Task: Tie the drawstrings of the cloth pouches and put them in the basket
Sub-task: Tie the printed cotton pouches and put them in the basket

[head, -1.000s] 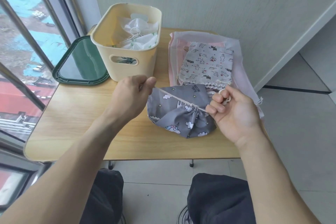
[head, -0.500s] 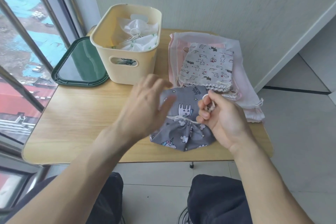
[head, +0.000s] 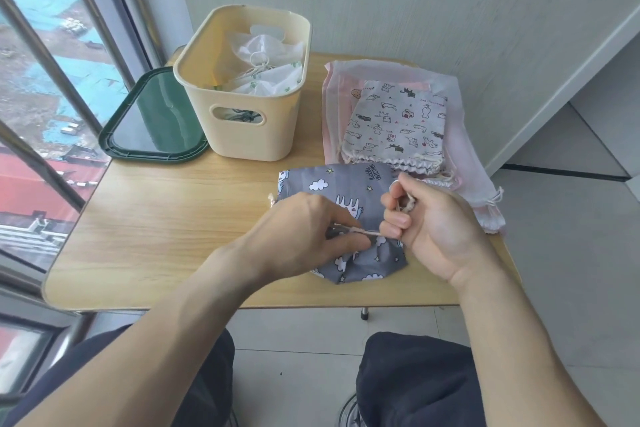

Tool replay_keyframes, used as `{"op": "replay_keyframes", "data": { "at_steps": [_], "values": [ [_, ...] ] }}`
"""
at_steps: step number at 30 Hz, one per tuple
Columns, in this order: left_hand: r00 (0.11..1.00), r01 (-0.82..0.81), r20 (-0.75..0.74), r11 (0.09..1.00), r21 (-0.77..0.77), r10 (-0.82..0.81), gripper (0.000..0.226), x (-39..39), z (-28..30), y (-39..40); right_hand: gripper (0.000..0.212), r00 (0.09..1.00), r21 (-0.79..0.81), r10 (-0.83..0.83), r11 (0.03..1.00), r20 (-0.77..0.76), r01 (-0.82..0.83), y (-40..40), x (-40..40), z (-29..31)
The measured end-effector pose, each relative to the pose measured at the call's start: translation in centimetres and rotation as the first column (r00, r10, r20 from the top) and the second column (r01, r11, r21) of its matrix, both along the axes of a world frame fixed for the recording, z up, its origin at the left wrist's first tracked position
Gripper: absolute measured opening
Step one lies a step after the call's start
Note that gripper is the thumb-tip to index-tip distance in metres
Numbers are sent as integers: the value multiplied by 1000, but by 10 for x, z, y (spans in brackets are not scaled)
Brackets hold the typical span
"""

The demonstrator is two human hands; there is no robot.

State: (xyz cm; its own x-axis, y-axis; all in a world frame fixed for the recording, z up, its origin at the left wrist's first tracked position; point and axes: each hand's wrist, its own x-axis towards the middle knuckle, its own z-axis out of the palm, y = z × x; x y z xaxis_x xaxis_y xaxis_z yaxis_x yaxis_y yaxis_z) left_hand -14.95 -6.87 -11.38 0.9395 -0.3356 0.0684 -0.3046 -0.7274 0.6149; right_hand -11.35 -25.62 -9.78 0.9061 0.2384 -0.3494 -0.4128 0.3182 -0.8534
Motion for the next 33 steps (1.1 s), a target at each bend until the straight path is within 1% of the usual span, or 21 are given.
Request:
{"op": "replay_keyframes", "data": {
  "at_steps": [2, 3, 6, 9, 11, 12, 13, 14, 15, 16, 17, 18, 19, 20, 22, 24, 26, 27, 29, 31, 33],
  "values": [
    [1000, -9, -8, 1000, 0, 9, 28, 1, 2, 2, 32, 1000, -11, -20, 1000, -10, 20, -4, 1, 0],
    [1000, -11, -2, 1000, 14, 11, 30, 2, 2, 3, 31, 999, -44, -32, 999, 3, 32, -6, 2, 0],
    [1000, -16, -5, 997, 77, 16, 41, 0, -2, 5, 22, 992, -234, -73, 967, 106, 97, -12, 4, -4],
    [1000, -16, -23, 998, 62, 17, 54, -1, -4, 8, 6, 967, -386, -117, 901, 228, 200, -18, 5, -9],
    [999, -17, -26, 997, 71, 19, 59, 0, -4, 10, 16, 937, -473, -103, 842, 334, 261, -19, 4, -11],
    [999, -20, -24, 997, 81, 22, 58, 0, -4, 10, 22, 914, -513, -53, 814, 402, 273, -19, 2, -11],
    [999, -23, -21, 996, 89, 25, 53, 0, -4, 11, 28, 885, -554, 43, 794, 463, 251, -17, 0, -10],
    [999, -25, -19, 995, 94, 27, 47, 0, -3, 10, 34, 847, -605, 178, 772, 502, 196, -15, -3, -10],
    [999, -28, -17, 995, 96, 30, 40, 0, -2, 9, 37, 802, -669, 322, 732, 503, 126, -13, -5, -11],
    [999, -28, -20, 994, 102, 30, 35, 0, -1, 8, 36, 755, -742, 455, 668, 471, 61, -11, -7, -13],
    [999, -31, -21, 993, 111, 33, 33, -1, -1, 8, 32, 714, -804, 557, 595, 424, 13, -9, -8, -16],
    [999, -42, -25, 991, 125, 46, 33, -1, 0, 7, 27, 689, -843, 615, 538, 384, -10, -7, -9, -19],
    [997, -69, -28, 988, 138, 73, 35, 0, 1, 7, 21, 682, -858, 632, 513, 368, -13, -6, -9, -21],
    [993, -109, -34, 982, 152, 115, 40, 0, 1, 8, 15, 688, -859, 624, 513, 371, -2, -5, -9, -22],
    [974, -216, -28, 957, 194, 225, 59, 1, 1, 9, 4, 706, -849, 591, 528, 391, 29, -3, -8, -20],
    [952, -296, -12, 930, 219, 306, 64, 3, 0, 10, 10, 714, -853, 576, 518, 398, 58, -3, -9, -19],
    [934, -343, -38, 923, 173, 354, 60, 4, 3, 11, 13, 720, -866, 583, 498, 377, 49, -1, -11, -19],
    [927, -356, -83, 927, 120, 367, 58, 6, 5, 12, 14, 719, -872, 592, 487, 362, 38, 0, -13, -19],
    [904, -385, -237, 919, -83, 357, 54, 10, 7, 15, 16, 719, -886, 609, 464, 336, 20, 1, -14, -19],
    [867, -428, -402, 852, -301, 293, 50, 13, 8, 19, 17, 725, -887, 612, 461, 316, -2, 2, -14, -18],
    [844, -425, -510, 784, -452, 164, 45, 11, 11, 19, 17, 739, -878, 605, 477, 298, -37, 3, -16, -16]
  ]
}}
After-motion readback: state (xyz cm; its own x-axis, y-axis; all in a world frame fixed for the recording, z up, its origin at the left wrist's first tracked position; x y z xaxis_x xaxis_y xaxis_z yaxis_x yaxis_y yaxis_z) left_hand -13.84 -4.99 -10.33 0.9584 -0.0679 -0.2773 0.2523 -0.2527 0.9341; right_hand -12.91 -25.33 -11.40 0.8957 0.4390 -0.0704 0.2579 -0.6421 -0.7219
